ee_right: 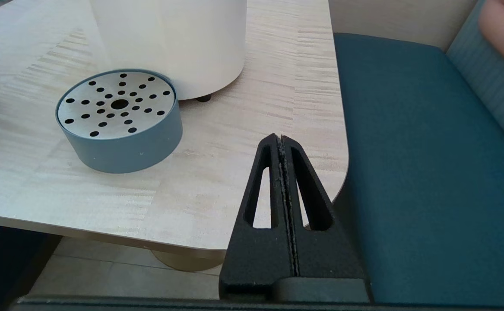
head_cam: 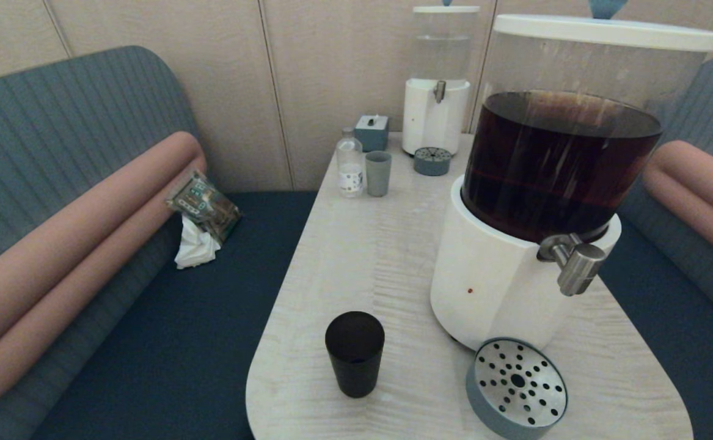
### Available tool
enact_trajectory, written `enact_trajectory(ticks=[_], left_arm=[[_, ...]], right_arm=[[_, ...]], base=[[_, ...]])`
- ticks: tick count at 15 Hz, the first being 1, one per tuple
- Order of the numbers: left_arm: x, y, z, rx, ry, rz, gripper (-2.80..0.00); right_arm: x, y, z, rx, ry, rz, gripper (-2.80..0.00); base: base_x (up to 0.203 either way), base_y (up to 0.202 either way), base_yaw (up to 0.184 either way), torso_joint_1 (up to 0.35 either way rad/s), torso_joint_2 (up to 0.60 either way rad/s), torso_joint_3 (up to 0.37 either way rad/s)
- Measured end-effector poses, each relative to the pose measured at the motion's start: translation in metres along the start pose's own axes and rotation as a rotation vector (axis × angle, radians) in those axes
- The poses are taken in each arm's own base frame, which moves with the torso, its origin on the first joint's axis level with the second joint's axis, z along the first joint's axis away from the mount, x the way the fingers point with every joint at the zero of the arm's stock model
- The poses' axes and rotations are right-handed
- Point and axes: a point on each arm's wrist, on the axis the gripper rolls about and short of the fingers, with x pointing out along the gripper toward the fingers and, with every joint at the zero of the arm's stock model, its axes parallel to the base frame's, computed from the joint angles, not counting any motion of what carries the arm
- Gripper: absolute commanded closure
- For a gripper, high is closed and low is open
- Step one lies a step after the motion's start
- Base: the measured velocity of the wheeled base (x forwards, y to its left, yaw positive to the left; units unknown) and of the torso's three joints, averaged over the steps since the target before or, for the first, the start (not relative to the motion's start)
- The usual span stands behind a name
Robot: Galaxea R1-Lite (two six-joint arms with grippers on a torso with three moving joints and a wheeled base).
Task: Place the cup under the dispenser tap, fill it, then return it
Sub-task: Pick up the cup
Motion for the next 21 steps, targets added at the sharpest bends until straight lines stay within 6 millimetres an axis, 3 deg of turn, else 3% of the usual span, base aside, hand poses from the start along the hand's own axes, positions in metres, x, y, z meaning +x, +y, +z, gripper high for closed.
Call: enact_trajectory(ticks=[3,7,12,16,19,21], left_arm=[[0.0,-0.001,0.003,0.015,0.014,-0.034,0.0],[-0.008,-0.001,0.039,0.009,0.006,-0.17,0.0],[0.008,-0.004,0.074,-0.063,0.01,-0.414,0.0],[0.043,-0.004,0.092,-0.117,0.045,-0.519,0.0],[0.09,-0.002,0.099,-0.147,0.087,-0.544,0.0],[0.124,-0.002,0.092,-0.162,0.12,-0.57,0.0]], right_arm=[[0.0,0.0,0.0,0.0,0.0,0.0,0.0],[0.0,0.0,0.0,0.0,0.0,0.0,0.0],[0.0,0.0,0.0,0.0,0.0,0.0,0.0],[0.0,0.0,0.0,0.0,0.0,-0.001,0.0],[0.0,0.0,0.0,0.0,0.0,0.0,0.0],[0.0,0.0,0.0,0.0,0.0,0.0,0.0]], base=[[0.0,0.0,0.0,0.0,0.0,0.0],[0.0,0.0,0.0,0.0,0.0,0.0],[0.0,0.0,0.0,0.0,0.0,0.0],[0.0,0.0,0.0,0.0,0.0,0.0],[0.0,0.0,0.0,0.0,0.0,0.0],[0.0,0.0,0.0,0.0,0.0,0.0]])
